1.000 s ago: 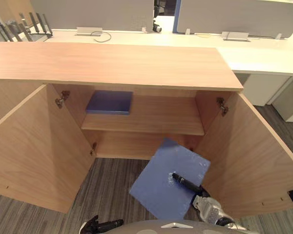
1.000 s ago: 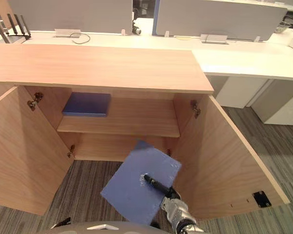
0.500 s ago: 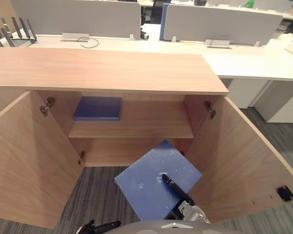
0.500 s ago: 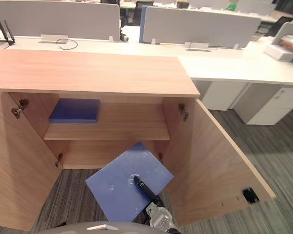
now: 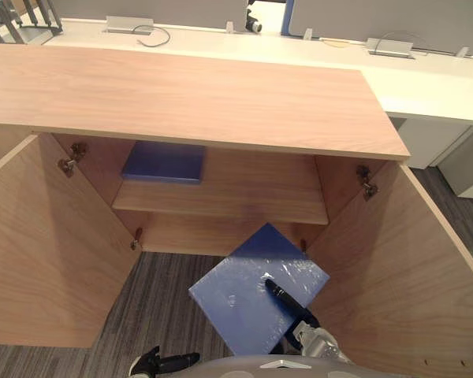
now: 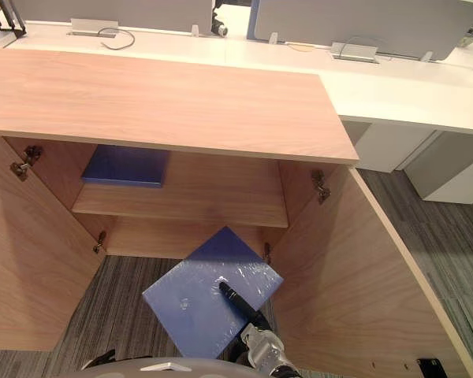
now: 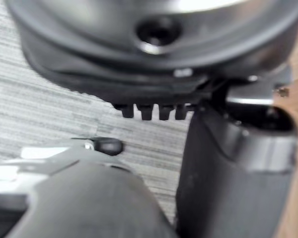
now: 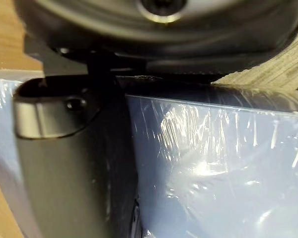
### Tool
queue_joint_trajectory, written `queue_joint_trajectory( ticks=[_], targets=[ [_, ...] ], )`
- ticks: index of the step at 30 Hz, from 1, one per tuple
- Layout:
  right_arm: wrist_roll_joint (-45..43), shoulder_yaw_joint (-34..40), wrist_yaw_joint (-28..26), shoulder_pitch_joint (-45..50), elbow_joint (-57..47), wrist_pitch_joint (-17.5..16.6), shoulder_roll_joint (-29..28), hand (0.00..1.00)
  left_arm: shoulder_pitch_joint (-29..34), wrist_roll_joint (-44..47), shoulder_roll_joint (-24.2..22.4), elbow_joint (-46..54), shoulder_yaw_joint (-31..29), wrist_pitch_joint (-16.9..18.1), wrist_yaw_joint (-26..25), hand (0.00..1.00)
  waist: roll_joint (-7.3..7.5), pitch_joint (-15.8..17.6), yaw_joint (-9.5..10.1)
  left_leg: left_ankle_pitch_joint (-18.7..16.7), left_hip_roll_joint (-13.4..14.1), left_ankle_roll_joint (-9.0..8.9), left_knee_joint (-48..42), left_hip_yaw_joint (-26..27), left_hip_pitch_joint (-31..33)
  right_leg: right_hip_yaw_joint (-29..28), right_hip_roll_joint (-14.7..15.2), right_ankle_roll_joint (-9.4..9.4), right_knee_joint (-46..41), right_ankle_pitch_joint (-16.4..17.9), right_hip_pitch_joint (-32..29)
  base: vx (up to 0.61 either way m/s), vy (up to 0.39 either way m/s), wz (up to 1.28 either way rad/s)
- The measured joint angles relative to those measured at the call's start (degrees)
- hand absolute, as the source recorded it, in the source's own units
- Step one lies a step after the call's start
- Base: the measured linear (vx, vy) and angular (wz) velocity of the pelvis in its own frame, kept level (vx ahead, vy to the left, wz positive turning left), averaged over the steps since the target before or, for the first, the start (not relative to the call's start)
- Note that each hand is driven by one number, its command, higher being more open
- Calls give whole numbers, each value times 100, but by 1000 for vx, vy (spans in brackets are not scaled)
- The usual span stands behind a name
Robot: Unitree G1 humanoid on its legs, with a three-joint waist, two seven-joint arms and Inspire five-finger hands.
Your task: Walk over to the cabinet, pick up the folder, carry it to the office cabinet, place the folder inside the office cabinet, then close the office cabinet door
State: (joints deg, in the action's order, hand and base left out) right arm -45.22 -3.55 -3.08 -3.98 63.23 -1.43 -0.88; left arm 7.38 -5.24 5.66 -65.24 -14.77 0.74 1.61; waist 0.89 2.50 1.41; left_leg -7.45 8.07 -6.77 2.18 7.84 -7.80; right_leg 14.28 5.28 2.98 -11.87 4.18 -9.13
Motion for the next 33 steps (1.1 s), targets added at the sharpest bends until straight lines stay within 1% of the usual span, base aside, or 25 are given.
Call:
queue_joint_trajectory(
  ticks=[2, 4, 6, 7, 8, 9, 10, 11, 12, 13, 14, 15, 16, 17, 18, 19, 20, 21, 22, 25, 28, 31, 33],
  targets=[
    [-5, -69, -40, -144, -3, 2, 34, 0, -2, -106, 5, 2, 22, 11, 16, 100, -40, 23, -11, 6, 16, -12, -89, -46, 164, 50, 2, -16, -10, 11, -93, 63, -13, 15],
    [-9, -166, -38, -151, -137, -1, 71, 0, -12, -243, -9, 94, -67, 21, 14, 100, -12, 45, -17, -65, 27, -98, -540, -97, 393, 117, 47, -63, -12, 42, -35, 63, -30, 30],
    [-14, -286, -40, -114, -530, -8, 100, 0, -15, -306, -68, 337, -176, 43, 3, 100, -14, 179, 7, -423, 131, -120, -1897, -175, 919, 132, 73, -113, -48, 158, 198, 41, -44, 35],
    [-18, -390, -40, -117, -802, -32, 134, 0, -44, -391, -117, 454, -194, 99, -21, 100, -86, 285, 11, -557, 270, -92, -2774, -171, 1209, 211, 47, -111, -122, 287, 351, 24, -45, 37],
    [-22, -393, -44, -124, -1025, -68, 142, 0, -79, -419, -141, 531, -196, 153, -34, 100, -131, 339, 9, -509, 405, -26, -3619, -173, 1557, 292, 21, -138, -153, 403, 485, 6, -53, 30],
    [-22, -394, -48, -127, -1117, -72, 139, 0, -82, -419, -152, 569, -206, 176, -39, 100, -144, 348, 12, -425, 469, 51, -4010, -168, 1729, 302, 15, -165, -194, 477, 525, 4, -30, 14],
    [-24, -392, -68, -122, -1257, -98, 132, 0, -87, -433, -189, 658, -234, 185, -41, 100, -128, 358, 69, -413, 581, 86, -4533, -172, 1961, 283, 17, -214, -244, 568, 567, 15, -14, -9],
    [-36, -368, -70, -131, -1337, -149, 129, 0, -107, -469, -210, 674, -301, 184, -46, 100, -180, 375, 136, -567, 619, 89, -4598, -137, 1984, 245, 22, -221, -245, 599, 619, 53, 23, -14],
    [-78, -336, -71, -136, -1434, -208, 130, 0, -113, -493, -273, 685, -394, 185, -42, 100, -217, 381, 134, -787, 629, 126, -4556, -40, 2114, 188, 44, -199, -235, 616, 640, 54, 42, -12],
    [-80, -319, -71, -139, -1465, -232, 128, 0, -113, -490, -314, 704, -447, 190, -41, 100, -219, 385, 140, -884, 620, 129, -4476, 20, 2178, 154, 71, -186, -229, 616, 639, 90, 117, -17],
    [-90, -285, -72, -142, -1467, -268, 125, 0, -113, -492, -373, 733, -549, 204, -47, 100, -220, 384, 166, -900, 562, 138, -3935, 104, 2202, 114, 150, -105, -227, 578, 626, 88, 129, -28],
    [-93, -270, -77, -127, -1466, -271, 127, 0, -89, -529, -446, 714, -582, 190, -77, 100, -308, 348, 168, -531, 514, 152, -2979, 165, 2053, 63, 123, 29, -224, 561, 618, 133, 208, -41],
    [-109, -256, -65, -128, -1429, -275, 87, 0, -96, -628, -459, 697, -688, 179, -65, 100, -336, 337, 165, -495, 484, 29, -2697, 199, 1931, -73, 132, 110, -227, 568, 610, 111, 169, -31],
    [-119, -260, -55, -125, -1425, -272, 69, 0, -107, -634, -444, 692, -697, 179, -59, 100, -313, 345, 168, -478, 467, 52, -2679, 228, 1908, -84, 146, 127, -224, 559, 623, 154, 168, -33],
    [-135, -279, -70, -6, -1443, -267, -29, 0, -100, -708, -339, 678, -751, 180, -76, 100, -80, 302, 165, -427, 293, 113, -2442, 390, 1775, -216, 246, 255, 17, 395, 654, 167, 130, -31],
    [-136, -303, -73, 88, -1442, -266, -116, 0, -104, -801, -309, 660, -836, 163, -77, 100, 28, 261, 167, -436, 216, 130, -2366, 489, 1734, -289, 299, 301, 229, 285, 704, 205, 143, -33],
    [-152, -339, -73, 134, -1428, -266, -142, 0, -104, -872, -306, 651, -869, 162, -89, 100, 57, 241, 167, -436, 189, 137, -2331, 526, 1705, -321, 314, 295, 340, 222, 749, 199, 153, -28],
    [-254, -432, -85, 214, -1392, -244, -162, 0, -105, -899, -285, 597, -870, 154, -103, 100, 96, 216, 169, -422, 107, 161, -2168, 620, 1554, -361, 368, 320, 529, 123, 852, 179, 120, -24],
    [-286, -515, -114, 286, -1364, -234, -167, 0, -105, -931, -278, 525, -871, 139, -140, 100, 103, 201, 168, -400, 31, 196, -1972, 702, 1372, -372, 409, 324, 674, 51, 967, 110, 66, -24],
    [-299, -639, -210, 342, -1104, -227, -160, 0, -104, -1113, -280, 437, -877, 92, -210, 100, 94, 145, 165, -343, -65, 230, -1633, 827, 1103, -441, 434, 310, 836, -1, 1094, 114, 40, -19],
    [-299, -652, -221, 415, -825, -222, -101, 0, -93, -1113, -279, 318, -879, 34, -249, 100, 65, 38, 171, -227, -68, 179, -1300, 835, 896, -502, 355, 259, 924, -76, 1147, 91, -12, -9],
    [-301, -721, -221, 454, -711, -222, 64, 0, -67, -1113, -270, 263, -876, 18, -252, 100, 57, 15, 164, -71, -55, 142, -941, 832, 688, -517, 285, 213, 944, -135, 1186, 49, -31, -5],
    [-319, -780, -218, 452, -737, -227, 205, 0, -65, -1113, -265, 244, -870, 17, -252, 100, 52, 12, 162, 25, -47, 117, -761, 833, 638, -535, 243, 204, 1031, -238, 1176, 23, -29, -7]
  ],
)
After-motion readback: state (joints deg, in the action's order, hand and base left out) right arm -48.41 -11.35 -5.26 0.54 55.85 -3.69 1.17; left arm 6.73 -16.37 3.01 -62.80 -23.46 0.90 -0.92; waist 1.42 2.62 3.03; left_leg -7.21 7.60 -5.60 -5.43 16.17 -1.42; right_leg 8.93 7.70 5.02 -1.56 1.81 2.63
